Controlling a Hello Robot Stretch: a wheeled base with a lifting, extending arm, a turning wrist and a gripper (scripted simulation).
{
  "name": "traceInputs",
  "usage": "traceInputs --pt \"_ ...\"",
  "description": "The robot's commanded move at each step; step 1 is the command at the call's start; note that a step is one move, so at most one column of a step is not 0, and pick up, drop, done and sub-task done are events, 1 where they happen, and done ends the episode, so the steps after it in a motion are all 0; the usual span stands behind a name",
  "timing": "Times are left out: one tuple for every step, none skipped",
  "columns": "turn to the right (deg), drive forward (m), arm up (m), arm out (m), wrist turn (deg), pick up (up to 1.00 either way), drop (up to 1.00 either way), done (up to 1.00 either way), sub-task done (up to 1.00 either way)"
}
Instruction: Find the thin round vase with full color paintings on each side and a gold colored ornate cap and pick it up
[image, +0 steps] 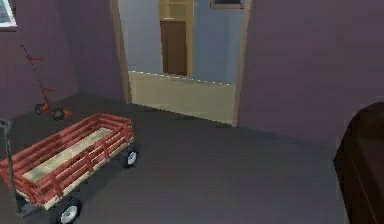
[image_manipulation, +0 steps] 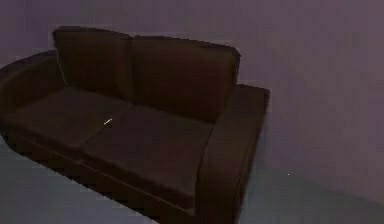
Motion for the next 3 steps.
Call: traceInputs --pt "0.0 1.0 0.0 0.0 0.0 0.0 0.0 0.0 0.0" --pt "6.0 0.0 0.0 0.0 0.0 0.0 0.0 0.0 0.0" --pt "0.0 0.7 0.0 0.0 0.0 0.0 0.0 0.0 0.0"
